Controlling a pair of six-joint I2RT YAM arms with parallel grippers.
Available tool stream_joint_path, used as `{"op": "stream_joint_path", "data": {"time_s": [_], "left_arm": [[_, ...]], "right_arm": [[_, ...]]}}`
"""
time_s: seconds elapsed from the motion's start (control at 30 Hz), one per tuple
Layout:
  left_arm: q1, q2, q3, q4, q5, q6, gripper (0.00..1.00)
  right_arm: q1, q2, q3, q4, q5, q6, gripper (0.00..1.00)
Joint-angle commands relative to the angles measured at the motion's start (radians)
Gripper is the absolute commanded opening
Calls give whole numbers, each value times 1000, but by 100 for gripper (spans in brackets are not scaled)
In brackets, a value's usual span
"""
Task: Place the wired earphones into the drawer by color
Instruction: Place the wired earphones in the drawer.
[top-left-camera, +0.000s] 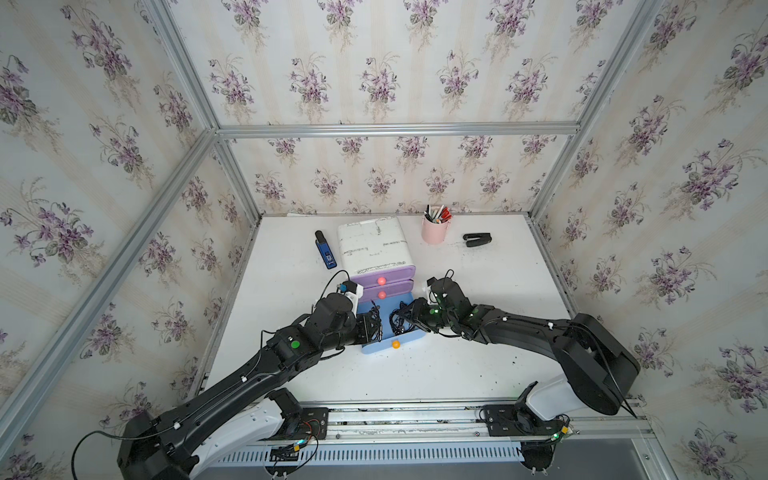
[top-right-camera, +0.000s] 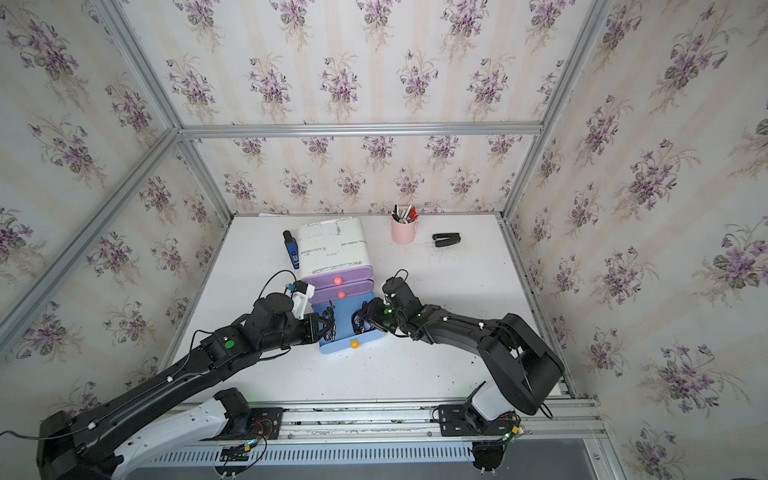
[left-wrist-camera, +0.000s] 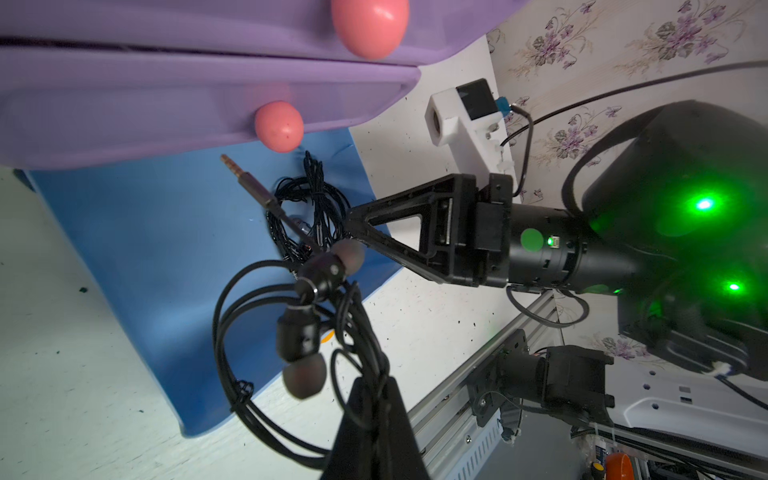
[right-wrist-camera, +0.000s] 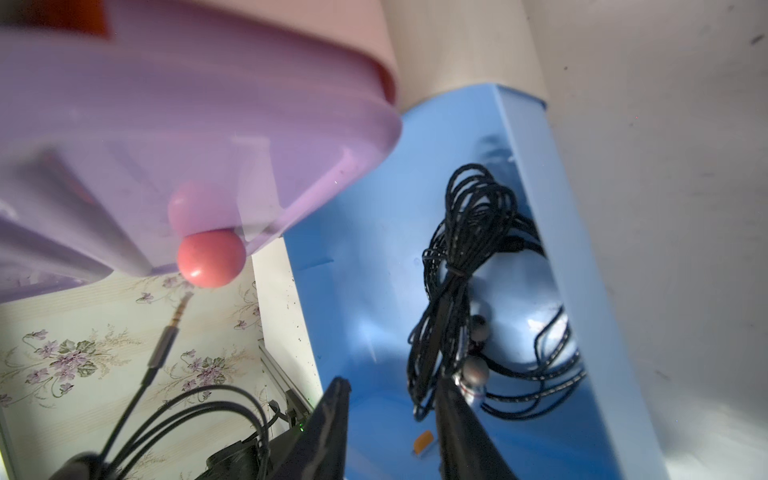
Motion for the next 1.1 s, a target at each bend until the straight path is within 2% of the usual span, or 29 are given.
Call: {"op": "stream_joint_path", "data": {"time_s": [0.0, 0.17, 0.73, 1.07], "left_arm": [[-2, 11, -15, 59, -20, -15, 0], [-8, 53, -24, 56, -60, -6, 0], [-7, 282, 21, 78, -154, 44, 0], [-8, 365, 38, 101, -191, 39, 25]], "right_arm": [[2, -16, 2, -1, -3, -25, 50], [0, -62, -9, -23, 10, -32, 56], [0, -187, -39, -50, 8, -26, 60], [0, -217, -49, -44, 8, -27, 60]]}}
